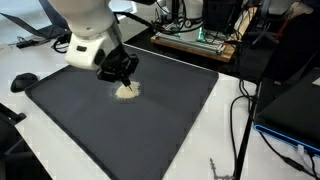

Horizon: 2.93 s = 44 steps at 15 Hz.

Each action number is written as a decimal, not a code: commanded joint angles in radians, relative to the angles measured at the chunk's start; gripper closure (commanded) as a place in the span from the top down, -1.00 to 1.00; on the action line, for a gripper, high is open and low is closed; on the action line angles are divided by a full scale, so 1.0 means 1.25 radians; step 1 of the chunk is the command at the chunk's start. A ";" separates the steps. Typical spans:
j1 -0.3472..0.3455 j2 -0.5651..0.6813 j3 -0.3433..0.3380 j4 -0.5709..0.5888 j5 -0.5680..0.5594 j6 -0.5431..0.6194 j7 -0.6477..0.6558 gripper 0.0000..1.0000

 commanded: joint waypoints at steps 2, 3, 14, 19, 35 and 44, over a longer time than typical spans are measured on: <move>-0.069 -0.101 -0.038 -0.158 0.161 0.103 -0.003 -0.94; -0.082 -0.114 -0.046 -0.182 0.188 0.121 -0.005 -0.94; -0.187 -0.192 -0.116 -0.350 0.481 0.253 -0.025 -0.75; -0.197 -0.230 -0.131 -0.412 0.508 0.301 -0.023 -0.75; -0.271 -0.051 -0.145 -0.188 0.650 0.132 0.015 -0.94; -0.319 0.131 -0.133 0.043 0.705 -0.015 0.069 -0.94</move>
